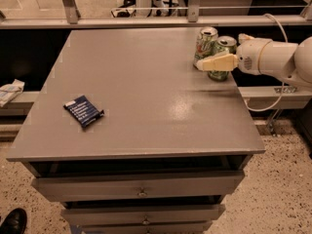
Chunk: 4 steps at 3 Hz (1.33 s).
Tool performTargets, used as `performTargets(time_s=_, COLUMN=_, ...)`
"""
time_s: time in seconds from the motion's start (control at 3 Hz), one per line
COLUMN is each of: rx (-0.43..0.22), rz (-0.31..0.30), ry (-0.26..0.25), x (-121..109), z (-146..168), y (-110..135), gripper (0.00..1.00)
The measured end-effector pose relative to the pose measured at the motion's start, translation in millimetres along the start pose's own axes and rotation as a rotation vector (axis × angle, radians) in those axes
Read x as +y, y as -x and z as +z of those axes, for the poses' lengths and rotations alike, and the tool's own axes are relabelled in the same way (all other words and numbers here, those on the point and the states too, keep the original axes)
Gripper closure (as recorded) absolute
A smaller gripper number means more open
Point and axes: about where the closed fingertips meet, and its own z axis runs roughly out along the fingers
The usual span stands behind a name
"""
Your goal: Move green can near 7up can
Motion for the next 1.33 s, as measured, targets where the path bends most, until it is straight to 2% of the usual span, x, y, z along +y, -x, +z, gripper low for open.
performTargets(time_s=0.33, rx=-0.001, rz=-0.013, ry=0.011, x=6, z=-19, y=-4, gripper=0.00)
performTargets(time_s=0.67, rx=-0.011, rz=-0.044, ry=0.028, x=19, z=-63, y=-8, gripper=0.00)
performTargets(time_s=1.0, rx=-0.009, rz=-0.044, ry=-0.010, x=7, z=-89, y=-16, gripper=0.00)
performTargets(time_s=1.33, rx=-0.010, rz=-0.045, ry=-0.002, x=9, z=-84, y=-15, gripper=0.00)
